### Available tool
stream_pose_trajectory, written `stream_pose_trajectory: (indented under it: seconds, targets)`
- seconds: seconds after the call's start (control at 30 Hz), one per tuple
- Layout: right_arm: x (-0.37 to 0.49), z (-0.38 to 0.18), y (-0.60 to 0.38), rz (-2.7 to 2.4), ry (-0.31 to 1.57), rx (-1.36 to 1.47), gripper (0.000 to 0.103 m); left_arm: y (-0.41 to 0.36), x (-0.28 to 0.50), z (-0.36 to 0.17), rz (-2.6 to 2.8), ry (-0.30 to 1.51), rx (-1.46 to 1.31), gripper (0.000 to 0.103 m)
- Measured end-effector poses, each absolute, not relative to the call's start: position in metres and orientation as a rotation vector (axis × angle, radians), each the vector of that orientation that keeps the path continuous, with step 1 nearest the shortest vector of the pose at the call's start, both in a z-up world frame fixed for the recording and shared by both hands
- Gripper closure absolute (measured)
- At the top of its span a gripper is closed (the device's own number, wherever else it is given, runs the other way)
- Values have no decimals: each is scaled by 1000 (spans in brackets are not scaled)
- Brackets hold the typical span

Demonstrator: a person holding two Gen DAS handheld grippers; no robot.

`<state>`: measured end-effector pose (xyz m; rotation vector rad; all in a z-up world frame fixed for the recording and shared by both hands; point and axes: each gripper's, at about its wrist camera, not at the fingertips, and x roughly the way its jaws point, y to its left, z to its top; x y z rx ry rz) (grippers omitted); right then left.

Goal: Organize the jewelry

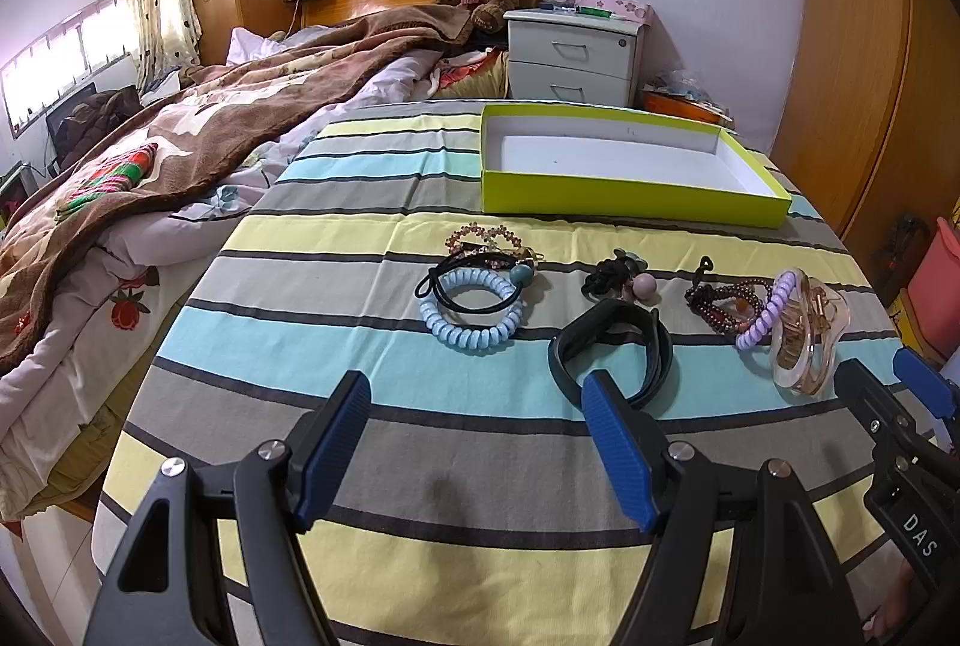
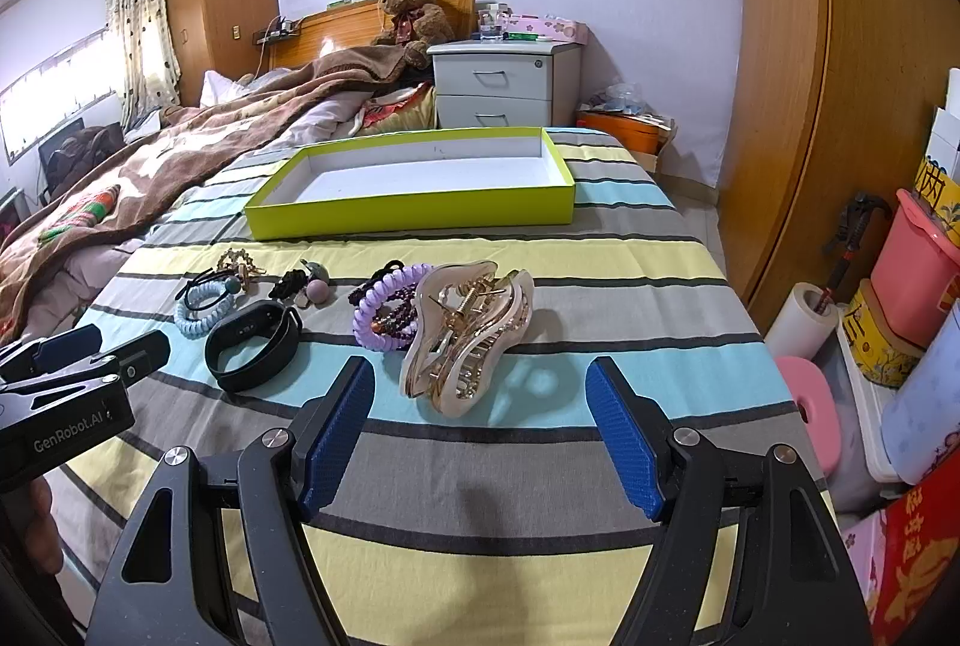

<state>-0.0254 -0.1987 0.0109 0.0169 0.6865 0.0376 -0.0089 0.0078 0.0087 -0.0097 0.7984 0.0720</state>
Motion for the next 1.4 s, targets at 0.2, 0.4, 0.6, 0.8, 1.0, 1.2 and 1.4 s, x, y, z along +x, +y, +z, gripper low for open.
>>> stream_pose_trajectory:
  seconds: [0.2, 0.4, 0.6, 0.8, 1.0, 1.2, 1.4]
  targets:
    - [-25, 11, -199, 36, 686, 17, 30, 7, -10, 11, 74, 794, -10, 28]
    - [-26, 12, -199, 36, 686, 17, 30, 7, -11, 12, 74, 790, -10, 28]
    - [-26, 12, -199, 36, 685, 16, 30, 7, -11, 13, 76, 787, -12, 28]
    - [-26, 12, -199, 35, 688, 16, 30, 7, -11, 13, 77, 788, -11, 28]
    - [-26, 13, -199, 34, 686, 19, 30, 7, -11, 15, 79, 786, -11, 28]
    - [-25, 14, -200, 35, 682, 24, 30, 9, -11, 16, 74, 788, -15, 28]
    - [-23, 14, -200, 33, 683, 21, 30, 11, -8, 15, 80, 791, -18, 28]
